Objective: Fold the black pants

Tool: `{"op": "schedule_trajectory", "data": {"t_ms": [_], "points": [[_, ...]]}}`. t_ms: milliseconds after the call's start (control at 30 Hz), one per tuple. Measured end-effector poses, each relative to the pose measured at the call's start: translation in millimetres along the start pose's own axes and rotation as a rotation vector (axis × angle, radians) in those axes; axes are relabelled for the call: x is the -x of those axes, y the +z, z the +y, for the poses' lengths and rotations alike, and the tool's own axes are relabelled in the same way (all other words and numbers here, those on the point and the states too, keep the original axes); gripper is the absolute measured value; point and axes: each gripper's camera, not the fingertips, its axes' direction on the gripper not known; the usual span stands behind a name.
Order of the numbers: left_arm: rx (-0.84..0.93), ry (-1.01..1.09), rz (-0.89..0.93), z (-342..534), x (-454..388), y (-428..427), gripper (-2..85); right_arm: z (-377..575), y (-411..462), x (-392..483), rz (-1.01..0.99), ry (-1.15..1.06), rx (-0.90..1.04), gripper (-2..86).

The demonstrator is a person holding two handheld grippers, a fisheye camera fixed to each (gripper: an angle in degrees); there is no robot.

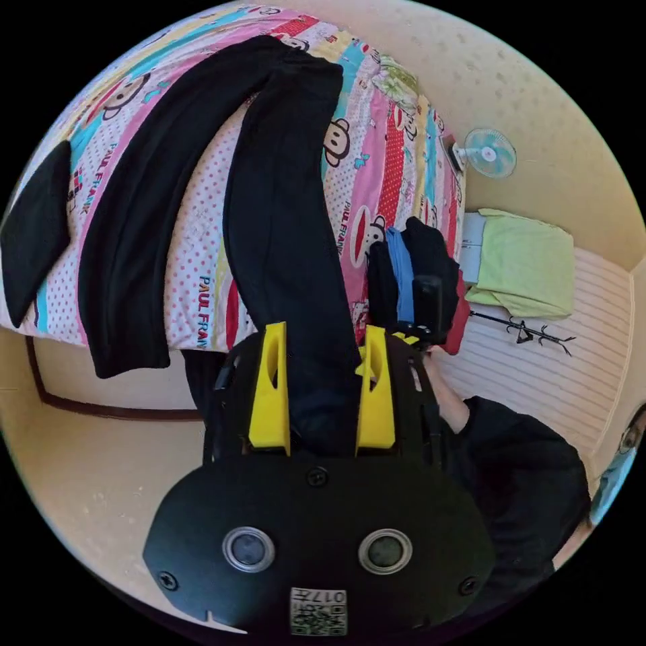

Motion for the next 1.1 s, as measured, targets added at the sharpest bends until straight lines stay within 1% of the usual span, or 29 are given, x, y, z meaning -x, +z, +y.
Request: {"op": "schedule_trajectory", "data": {"t_ms": [67,100,133,167,200,267,367,467,500,600,667,767,833,867,933,967,1033,1100], "points": [[0.08,0.032,-0.149,-14,-19,18,16.9,1,3,9,-0.039,-0.036,0.022,2.9],[0.116,0.04,-0.169,-17,-22,25,16.6,3,3,11,-0.067,-0.051,0.016,2.9],[0.202,0.055,-0.185,-19,-25,42,15.8,7,1,10,-0.089,-0.056,0.004,2.9],[0.253,0.056,-0.191,-18,-25,56,12.9,9,0,8,-0.094,-0.054,0.001,2.8],[0.265,0.049,-0.199,-16,-23,61,11.5,13,0,2,-0.075,-0.037,0.029,2.8],[0.255,0.039,-0.23,-3,-17,74,6.9,22,1,-10,-0.013,-0.005,0.069,2.8],[0.189,0.05,-0.193,18,-9,82,4.9,40,-6,-35,0.001,0.063,0.1,3.0],[0.123,0.015,-0.23,33,2,82,4.6,47,-29,-65,0.017,0.155,0.14,3.1],[0.114,0.011,-0.228,34,4,81,4.6,46,-45,-76,0.067,0.193,0.145,4.0],[0.078,-0.002,-0.123,38,17,76,4.4,23,-97,-98,0.224,0.27,0.139,7.6],[0.068,-0.013,-0.055,39,27,71,4.4,-8,-135,-107,0.295,0.295,0.08,9.8],[0.059,-0.041,0.009,40,39,60,4.5,-81,-197,-118,0.362,0.277,-0.073,12.0],[0.046,-0.061,0.07,41,48,52,4.5,-143,-242,-129,0.433,0.248,-0.247,12.8],[0.043,-0.063,0.115,41,54,46,4.5,-157,-252,-133,0.449,0.247,-0.297,12.9],[0.045,-0.054,0.173,39,63,38,4.5,-206,-287,-152,0.514,0.244,-0.488,13.0],[0.044,-0.046,0.206,37,71,32,4.5,-218,-295,-157,0.534,0.245,-0.526,13.1],[0.06,-0.041,0.262,31,86,25,4.5,-260,-316,-174,0.638,0.235,-0.664,13.3],[0.091,-0.038,0.342,22,105,17,4.4,-290,-323,-195,0.669,0.243,-0.713,13.7]]}}
